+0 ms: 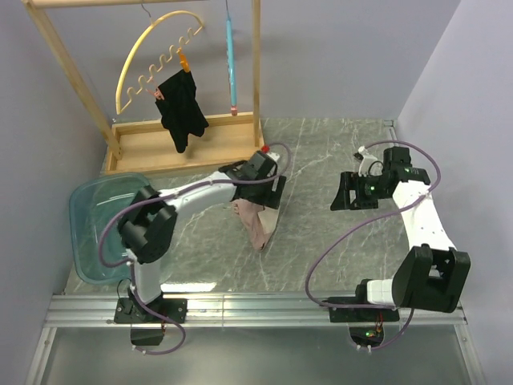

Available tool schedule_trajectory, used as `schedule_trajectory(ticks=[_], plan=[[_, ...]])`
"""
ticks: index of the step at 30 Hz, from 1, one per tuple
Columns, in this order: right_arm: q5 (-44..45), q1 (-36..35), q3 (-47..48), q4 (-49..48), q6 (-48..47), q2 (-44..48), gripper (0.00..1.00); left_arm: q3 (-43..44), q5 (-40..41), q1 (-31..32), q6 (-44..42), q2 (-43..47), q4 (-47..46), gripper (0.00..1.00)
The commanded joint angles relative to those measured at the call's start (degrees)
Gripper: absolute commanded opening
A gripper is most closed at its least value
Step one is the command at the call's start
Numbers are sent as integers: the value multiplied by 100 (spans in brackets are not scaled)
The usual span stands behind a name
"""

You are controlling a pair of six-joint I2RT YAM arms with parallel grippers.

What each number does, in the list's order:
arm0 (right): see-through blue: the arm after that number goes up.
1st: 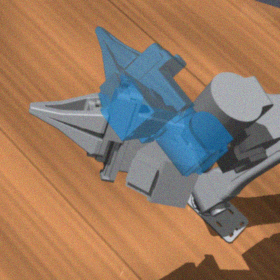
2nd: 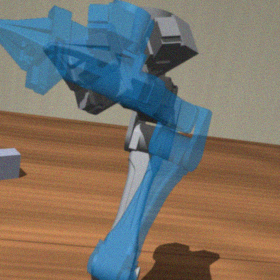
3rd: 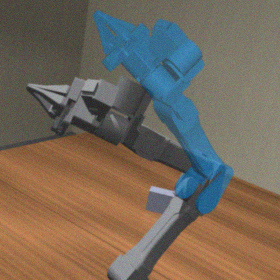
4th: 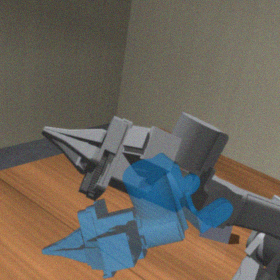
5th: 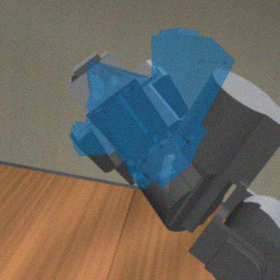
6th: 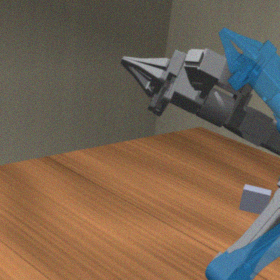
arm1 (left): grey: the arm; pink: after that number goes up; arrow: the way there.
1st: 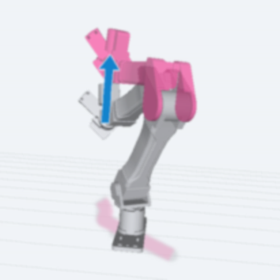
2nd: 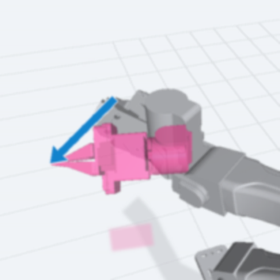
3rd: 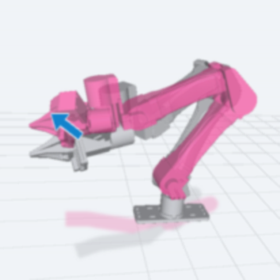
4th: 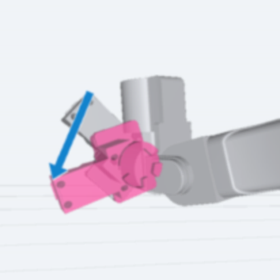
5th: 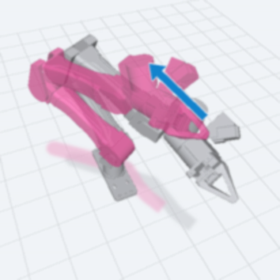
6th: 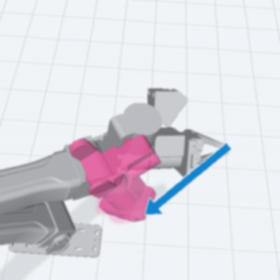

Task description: Clip the underwear to the hanger

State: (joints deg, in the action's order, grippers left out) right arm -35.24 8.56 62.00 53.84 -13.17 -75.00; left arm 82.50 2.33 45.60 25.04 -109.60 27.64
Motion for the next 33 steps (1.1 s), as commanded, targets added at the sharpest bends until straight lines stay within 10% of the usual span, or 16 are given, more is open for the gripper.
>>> schedule_trajectory(ticks=[1,10,20,33], plan=[[-448,23,102,21,157,-137,86,-128,-188,-341,-410,1001,-777,85],[-1116,-1081,-55,-602,736,-770,71,-1305,-2016,-1660,-2398,1767,-197,80],[60,-3130,207,-2150,2133,-1402,50,-1720,-2360,-1932,-1827,1820,-699,73],[1617,-4389,1366,-2326,2486,-2993,54,-1965,-2483,-2451,-1633,1986,-707,80]])
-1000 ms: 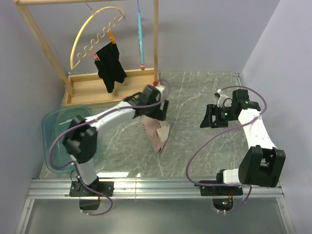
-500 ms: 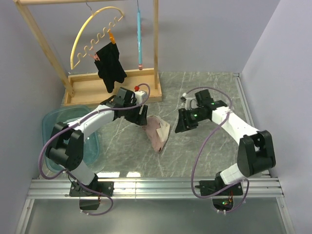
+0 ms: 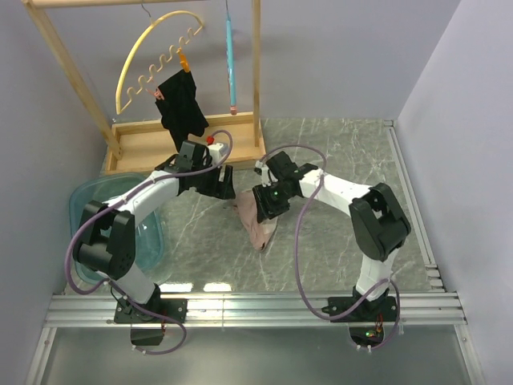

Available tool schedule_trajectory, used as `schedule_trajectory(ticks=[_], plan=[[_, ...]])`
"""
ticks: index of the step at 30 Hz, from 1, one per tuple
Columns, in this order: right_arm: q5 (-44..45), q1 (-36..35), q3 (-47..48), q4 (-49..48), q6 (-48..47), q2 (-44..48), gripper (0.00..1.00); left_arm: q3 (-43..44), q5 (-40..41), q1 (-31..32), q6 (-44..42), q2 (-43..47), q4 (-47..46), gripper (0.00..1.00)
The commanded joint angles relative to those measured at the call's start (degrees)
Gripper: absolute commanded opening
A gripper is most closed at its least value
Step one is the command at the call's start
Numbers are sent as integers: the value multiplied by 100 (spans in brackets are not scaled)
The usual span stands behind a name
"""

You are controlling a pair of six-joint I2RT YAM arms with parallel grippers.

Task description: Clip the underwear to the hanger

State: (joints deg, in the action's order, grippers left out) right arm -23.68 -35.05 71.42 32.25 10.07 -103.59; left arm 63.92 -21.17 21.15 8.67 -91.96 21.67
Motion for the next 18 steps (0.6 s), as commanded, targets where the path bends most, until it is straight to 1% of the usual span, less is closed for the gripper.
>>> schedule_trajectory(ticks=[1,4,7,10,11,13,14,17,18], plan=[[574,-46,504,-158,180,-274,54,-125,-133,-5,-14,257,-110,80],[759,-64,680,-131,189,-521,53,-169,-133,-5,-49,302,-137,80],[769,-81,812,-43,189,-671,48,-152,-116,-14,-84,346,-128,80],[813,-64,804,-17,128,-724,34,-134,-107,-14,-137,381,-137,79],[778,-64,812,35,110,-733,21,-134,-89,-14,-146,390,-146,79],[716,-64,821,88,57,-715,5,-125,-98,-14,-181,425,-181,79],[611,-46,847,158,31,-706,0,-117,-107,-23,-198,451,-189,79],[453,85,769,360,-31,-365,0,-152,-212,-23,-356,591,-242,78],[426,147,716,404,-109,-76,0,-213,-334,-23,-453,653,-286,78]])
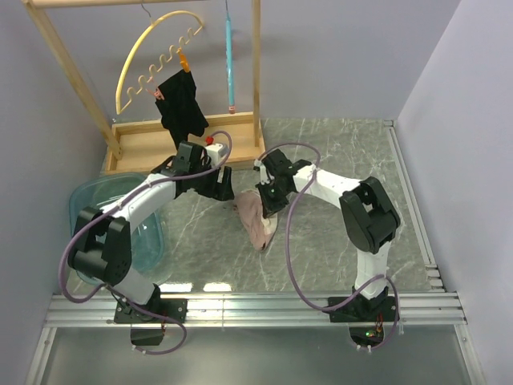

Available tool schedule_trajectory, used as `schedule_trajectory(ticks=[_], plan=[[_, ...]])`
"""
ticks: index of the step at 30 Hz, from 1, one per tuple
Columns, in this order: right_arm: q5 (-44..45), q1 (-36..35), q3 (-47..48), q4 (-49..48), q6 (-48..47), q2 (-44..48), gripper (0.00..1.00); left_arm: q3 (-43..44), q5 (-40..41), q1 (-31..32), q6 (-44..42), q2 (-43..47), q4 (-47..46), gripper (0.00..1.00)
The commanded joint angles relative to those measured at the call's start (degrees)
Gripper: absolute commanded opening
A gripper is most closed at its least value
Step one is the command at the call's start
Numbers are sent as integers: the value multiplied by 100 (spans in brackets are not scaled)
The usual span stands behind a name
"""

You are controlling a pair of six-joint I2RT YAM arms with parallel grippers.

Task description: Clip the underwear to the hanger

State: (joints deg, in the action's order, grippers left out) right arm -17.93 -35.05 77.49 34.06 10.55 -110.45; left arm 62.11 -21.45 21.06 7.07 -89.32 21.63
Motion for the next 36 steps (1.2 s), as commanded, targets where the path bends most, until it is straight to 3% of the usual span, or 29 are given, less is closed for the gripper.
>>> schedule_trajectory(ticks=[1,6,10,12,17,27,36], plan=[[-166,226,73,293,-202,769,0,-75,-376,-14,-546,572,-386,78],[-359,1146,-199,820,-623,1622,0,-418,-861,231,-1926,1065,-590,78],[-378,1710,-392,1207,-1176,2054,0,-708,-519,1248,-3489,1110,-502,76],[-325,1791,-638,1357,-1502,2133,0,-761,-465,1593,-3756,979,-510,75],[255,1931,-1218,1200,-1872,2318,0,-438,-632,1717,-3503,355,-756,65],[326,2195,-1439,1032,-2083,2660,0,1189,-500,813,-1078,-1333,-1425,53],[229,2222,-1211,1102,-2109,2722,0,1532,-1405,847,-1489,-2089,-1337,56]])
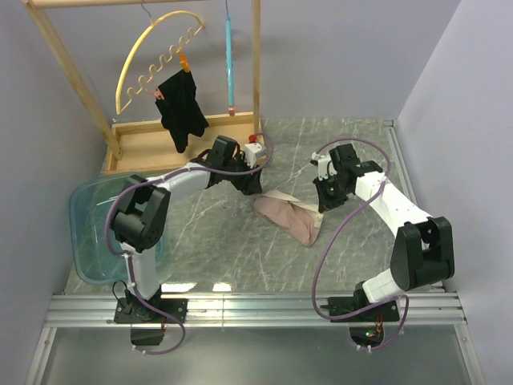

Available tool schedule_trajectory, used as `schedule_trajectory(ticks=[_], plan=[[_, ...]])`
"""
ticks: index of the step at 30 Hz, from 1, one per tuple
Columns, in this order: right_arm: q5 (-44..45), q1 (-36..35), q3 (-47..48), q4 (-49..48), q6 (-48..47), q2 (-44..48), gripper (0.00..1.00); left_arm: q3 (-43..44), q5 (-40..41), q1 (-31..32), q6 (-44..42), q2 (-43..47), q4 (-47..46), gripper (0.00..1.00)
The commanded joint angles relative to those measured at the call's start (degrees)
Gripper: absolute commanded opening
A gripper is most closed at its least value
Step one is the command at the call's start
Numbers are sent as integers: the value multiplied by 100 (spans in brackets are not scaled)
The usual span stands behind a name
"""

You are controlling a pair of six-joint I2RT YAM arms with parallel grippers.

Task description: Clip the underwear to the hanger

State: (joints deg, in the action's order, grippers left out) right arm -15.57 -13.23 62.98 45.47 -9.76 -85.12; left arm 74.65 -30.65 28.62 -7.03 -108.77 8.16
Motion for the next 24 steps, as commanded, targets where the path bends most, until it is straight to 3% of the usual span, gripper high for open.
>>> schedule_trajectory(ticks=[1,7,15,18,21,22,24], plan=[[-51,49,293,-39,-79,172,0,278,-503,108,-123,-214,19,58],[-77,49,565,23,-96,5,0,489,-371,223,-150,-609,28,61],[-104,75,812,128,-105,-101,0,989,-195,258,219,-1207,-166,56],[-113,75,865,137,-96,-92,0,1130,-230,258,359,-1322,-192,44],[-95,93,935,190,-105,-66,0,1148,-309,223,343,-1305,-193,26],[-78,102,979,216,-105,-40,0,1131,-327,214,334,-1226,-184,12],[-60,119,1032,243,-123,30,0,1104,-380,153,325,-1051,-114,2]])
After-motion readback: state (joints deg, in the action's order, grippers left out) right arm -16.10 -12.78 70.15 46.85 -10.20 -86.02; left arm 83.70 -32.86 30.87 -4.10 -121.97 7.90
